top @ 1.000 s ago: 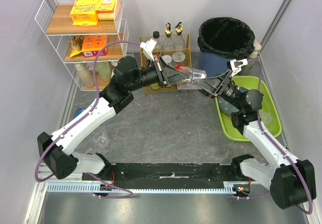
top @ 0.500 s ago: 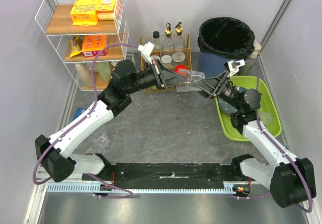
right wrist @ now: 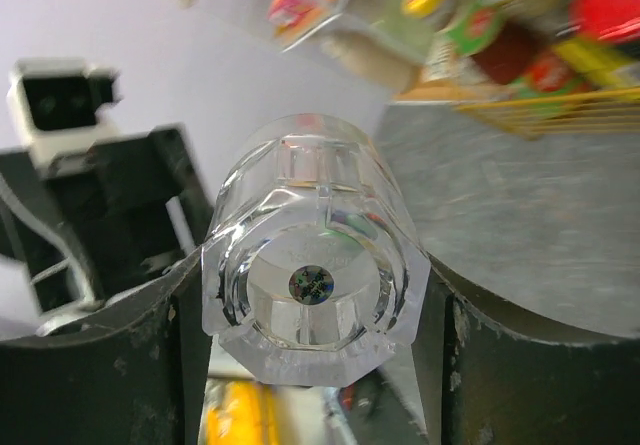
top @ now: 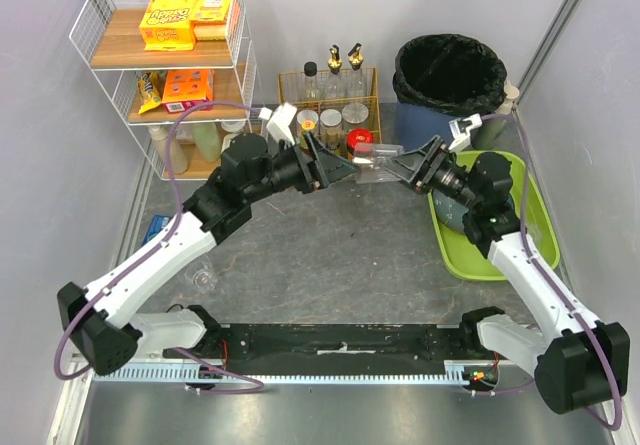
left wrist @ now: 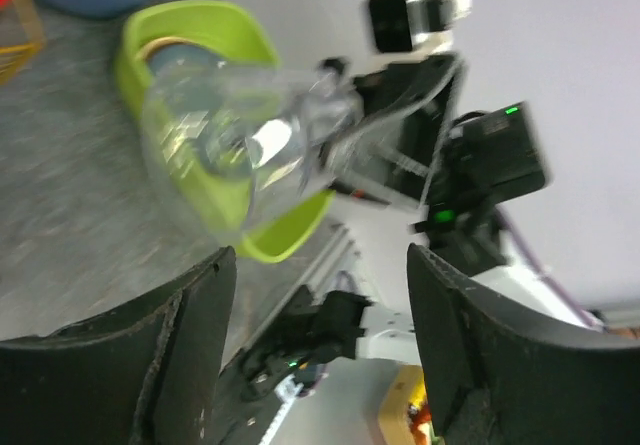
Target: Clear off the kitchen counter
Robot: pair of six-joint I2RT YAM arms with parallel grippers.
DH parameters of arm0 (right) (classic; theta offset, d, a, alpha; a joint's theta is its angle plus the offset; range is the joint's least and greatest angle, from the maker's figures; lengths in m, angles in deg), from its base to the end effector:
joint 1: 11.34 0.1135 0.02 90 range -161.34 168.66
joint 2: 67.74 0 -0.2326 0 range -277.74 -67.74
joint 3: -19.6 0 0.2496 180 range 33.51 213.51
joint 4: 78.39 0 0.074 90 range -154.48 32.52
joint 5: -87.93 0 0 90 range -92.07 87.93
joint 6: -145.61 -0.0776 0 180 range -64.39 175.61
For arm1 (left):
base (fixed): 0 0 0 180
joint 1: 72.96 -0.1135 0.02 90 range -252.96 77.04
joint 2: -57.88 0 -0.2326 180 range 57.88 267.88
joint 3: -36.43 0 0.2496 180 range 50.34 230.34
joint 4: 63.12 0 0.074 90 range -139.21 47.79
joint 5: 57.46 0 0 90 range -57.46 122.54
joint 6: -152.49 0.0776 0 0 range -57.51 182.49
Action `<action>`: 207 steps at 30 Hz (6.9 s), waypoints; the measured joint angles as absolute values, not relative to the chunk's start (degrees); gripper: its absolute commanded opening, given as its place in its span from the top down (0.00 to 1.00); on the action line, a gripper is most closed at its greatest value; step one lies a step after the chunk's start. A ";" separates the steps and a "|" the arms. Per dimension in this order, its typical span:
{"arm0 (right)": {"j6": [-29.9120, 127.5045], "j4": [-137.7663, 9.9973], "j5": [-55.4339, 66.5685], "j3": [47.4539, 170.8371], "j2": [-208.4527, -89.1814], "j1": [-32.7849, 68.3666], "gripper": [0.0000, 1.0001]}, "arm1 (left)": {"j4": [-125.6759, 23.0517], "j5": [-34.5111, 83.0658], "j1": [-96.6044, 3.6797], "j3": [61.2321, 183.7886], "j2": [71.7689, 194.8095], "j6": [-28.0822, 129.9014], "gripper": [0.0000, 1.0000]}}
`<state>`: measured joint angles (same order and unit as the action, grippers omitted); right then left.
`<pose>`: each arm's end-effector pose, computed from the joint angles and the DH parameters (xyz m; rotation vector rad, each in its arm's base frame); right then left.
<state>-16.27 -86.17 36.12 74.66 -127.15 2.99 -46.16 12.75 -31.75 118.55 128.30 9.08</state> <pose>0.2645 0.1171 0.3029 0.2673 1.7688 1.6426 0.2331 -0.2391 0.3698 0.0976 1.9002 -1.4821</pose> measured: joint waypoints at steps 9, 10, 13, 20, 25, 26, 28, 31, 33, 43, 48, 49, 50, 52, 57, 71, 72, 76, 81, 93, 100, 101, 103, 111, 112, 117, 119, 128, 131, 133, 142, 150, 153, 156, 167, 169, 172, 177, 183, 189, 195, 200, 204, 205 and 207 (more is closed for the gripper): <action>7.51 -50.66 11.42 83.40 -126.43 -5.97 0.79 | -29.40 32.37 -31.68 110.41 117.56 17.19 0.23; 9.44 -46.72 6.16 83.49 -125.76 -6.28 0.80 | -28.26 33.45 -31.68 109.76 117.15 17.67 0.23; 12.74 -38.35 -4.66 83.49 -123.53 -6.80 0.81 | -25.94 35.46 -31.68 108.62 116.82 18.96 0.23; 17.77 -27.84 -20.82 83.44 -117.23 -9.58 0.81 | -24.35 35.48 -31.68 108.45 118.39 20.67 0.23; 19.80 -25.04 -22.98 81.85 -117.21 -10.45 0.82 | -23.93 35.39 -31.68 107.95 119.97 20.78 0.24; 20.02 -24.49 -22.80 81.30 -117.32 -10.54 0.82 | -23.93 35.39 -31.68 107.73 120.10 20.78 0.24; 20.30 -23.31 -22.08 79.62 -117.28 -10.78 0.82 | -23.93 35.39 -31.68 107.31 120.16 20.80 0.24; 20.28 -21.00 -20.47 77.32 -116.88 -10.82 0.82 | -23.84 35.39 -31.68 106.87 120.21 20.84 0.24; 20.13 -19.27 -19.59 77.08 -116.42 -10.82 0.82 | -23.89 35.39 -31.68 106.72 120.30 20.95 0.24; 16.08 -15.57 -16.12 76.21 -116.25 -12.55 0.85 | -24.74 34.80 -32.17 106.44 122.52 21.80 0.24; 14.07 -13.43 -15.99 75.51 -118.08 -13.10 0.84 | -27.10 33.77 -33.17 105.41 122.77 21.91 0.24; 13.92 -13.11 -16.14 75.51 -118.52 -13.14 0.84 | -27.45 33.60 -33.43 105.23 122.79 21.91 0.24; 13.77 -12.89 -16.34 75.51 -118.98 -13.14 0.84 | -27.76 33.51 -33.65 105.10 122.83 21.93 0.24; 13.59 -12.67 -17.36 75.51 -120.25 -13.27 0.84 | -28.76 33.45 -34.11 104.91 123.01 22.00 0.24; 13.09 -13.21 -21.21 75.51 -124.20 -14.36 0.83 | -30.47 32.37 -35.36 104.89 123.60 22.41 0.25; 15.21 -17.52 -29.86 76.93 -131.18 -20.31 0.66 | -30.88 32.00 -38.09 105.39 122.61 24.69 0.25; 15.58 -17.85 -29.62 76.86 -131.37 -21.14 0.62 | -30.75 32.00 -38.18 105.67 122.42 24.78 0.25; 16.54 -19.20 -28.97 75.90 -131.33 -22.91 0.28 | -29.88 32.48 -38.31 106.33 121.06 24.95 0.25; 16.94 -20.65 -28.14 75.18 -131.33 -23.28 0.02 | -27.67 33.51 -38.50 107.42 119.90 25.10 0.24; 17.94 -21.17 -25.34 77.96 -126.98 -23.35 0.02 | -16.74 38.19 -39.01 111.84 118.35 26.41 0.20; 24.17 -25.37 -12.71 83.36 -121.69 -23.35 0.02 | -4.33 44.33 -39.14 115.55 116.67 26.33 0.19; 24.72 -26.39 -10.15 83.36 -120.60 -23.35 0.02 | -2.51 45.60 -39.14 115.73 116.34 26.17 0.19; 25.79 -28.73 -4.18 83.44 -119.26 -23.35 0.02 | 1.31 48.11 -39.14 115.73 115.57 25.56 0.19; 28.65 -32.60 14.37 83.99 -123.42 -22.06 0.03 | 11.63 58.52 -39.38 113.19 113.02 19.46 0.19; 28.63 -32.80 15.25 83.99 -123.29 -21.75 0.03 | 12.29 59.81 -39.53 112.45 113.13 18.61 0.19; 27.71 -34.26 16.78 83.97 -122.76 -20.07 0.04 | 13.14 65.38 -40.60 110.17 115.66 15.07 0.18; 27.54 -34.31 16.97 83.79 -122.96 -20.07 0.04 | 12.99 66.93 -41.50 109.37 116.86 13.61 0.19; 27.08 -34.22 17.46 82.96 -123.37 -20.07 0.04 | 10.95 70.08 -49.02 101.65 116.60 8.30 0.27; 27.08 -34.22 17.43 82.61 -123.46 -20.07 0.04 | 10.08 70.27 -50.66 98.98 116.27 6.48 0.28; 27.08 -34.18 17.41 82.48 -123.48 -20.07 0.04 | 9.42 70.23 -51.36 97.21 116.27 5.34 0.30; 27.10 -34.04 17.39 81.91 -123.79 -20.07 0.04 | 6.60 68.59 -52.89 91.57 116.38 2.46 0.52; 27.25 -33.93 17.04 81.89 -124.07 -20.07 0.02 | 3.96 67.19 -53.39 90.00 117.06 1.91 0.98; 28.02 -33.30 15.93 81.91 -124.07 -20.07 0.02 | 3.35 65.84 -53.39 90.50 117.06 2.33 0.98; 28.96 -32.47 15.55 81.91 -124.40 -20.05 0.02 | 2.23 62.17 -53.39 92.12 117.04 4.14 0.98; 30.68 -33.78 22.40 81.91 -124.77 -18.01 0.02 | -5.22 39.76 -47.99 105.63 118.15 14.37 0.98; 30.53 -35.03 24.80 81.94 -125.47 -17.25 0.02 | -7.95 33.77 -47.25 107.18 118.66 15.57 0.98; 29.50 -36.75 27.53 81.96 -126.63 -14.60 0.02 | -11.67 25.82 -46.46 108.12 119.05 16.10 0.99; 24.17 -43.97 32.36 81.67 -126.63 -7.87 0.02 | -18.23 15.30 -45.74 108.16 119.09 14.98 0.98; 12.72 -58.28 36.73 77.54 -125.06 -1.38 0.02 | -27.43 7.94 -44.54 108.71 119.09 10.76 0.98; 5.07 -71.49 37.06 76.41 -126.26 8.50 0.02 | -35.03 5.36 -41.76 109.67 120.12 7.86 0.98; 0.65 -79.51 35.14 76.10 -130.28 16.32 0.02 | -42.05 2.58 -40.10 109.78 121.10 5.58 0.98; -5.07 -90.00 33.87 73.21 -130.63 19.17 0.02 | -46.68 1.21 -40.08 109.78 120.93 4.91 0.98; -9.82 -98.22 33.17 70.70 -131.59 20.85 0.02 | -50.03 0.22 -40.10 109.61 120.08 4.49 0.98; -10.95 -99.96 33.04 70.24 -131.83 21.18 0.02 | -50.90 0.00 -40.10 109.43 119.75 4.34 0.98; -13.01 -103.57 32.78 69.39 -132.16 21.66 0.02 | -52.43 -0.52 -40.10 109.19 119.12 3.99 0.98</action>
<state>-13.01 -103.57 32.78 69.39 -132.16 21.66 -52.43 -0.52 -40.10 109.19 119.12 3.99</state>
